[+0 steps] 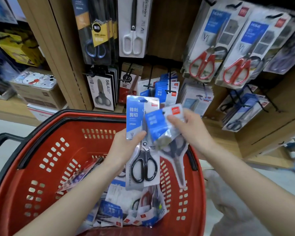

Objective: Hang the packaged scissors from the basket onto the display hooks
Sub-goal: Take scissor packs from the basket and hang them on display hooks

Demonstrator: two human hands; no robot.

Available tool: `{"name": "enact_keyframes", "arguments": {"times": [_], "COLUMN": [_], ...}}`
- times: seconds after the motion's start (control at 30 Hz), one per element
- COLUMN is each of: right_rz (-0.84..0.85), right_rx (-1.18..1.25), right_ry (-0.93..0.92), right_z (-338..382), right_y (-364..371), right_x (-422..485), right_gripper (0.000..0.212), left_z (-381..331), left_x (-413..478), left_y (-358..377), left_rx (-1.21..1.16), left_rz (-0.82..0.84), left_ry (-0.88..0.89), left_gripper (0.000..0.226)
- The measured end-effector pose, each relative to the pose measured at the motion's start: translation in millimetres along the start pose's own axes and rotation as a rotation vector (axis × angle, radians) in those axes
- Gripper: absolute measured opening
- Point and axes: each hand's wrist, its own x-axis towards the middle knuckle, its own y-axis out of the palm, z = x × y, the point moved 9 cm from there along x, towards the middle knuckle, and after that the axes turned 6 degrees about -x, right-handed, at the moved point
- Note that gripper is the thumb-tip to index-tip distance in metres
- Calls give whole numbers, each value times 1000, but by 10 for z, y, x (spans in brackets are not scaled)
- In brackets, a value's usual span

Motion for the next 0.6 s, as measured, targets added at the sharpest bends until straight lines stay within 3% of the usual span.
{"name": "enact_keyframes", "arguments": {"times": [0.17,0.33,0.6], "right_rz": [-274,-405,-236], "right_rx": [1,-156,-392], "right_ry": [-127,-238,41], "right_z": [403,459,-709], "right_y": [-793,-1126,-744], "right_x": [333,478,973], "right_gripper": [15,23,19], "left_z": [-3,74,190], "left_x": [154,270,428], "left_y": [-81,-181,-273], "left_rx": [41,32,80], "left_rz": [-32,-87,-153], "left_ry": [1,-21,-32], "left_gripper": [13,14,11]}}
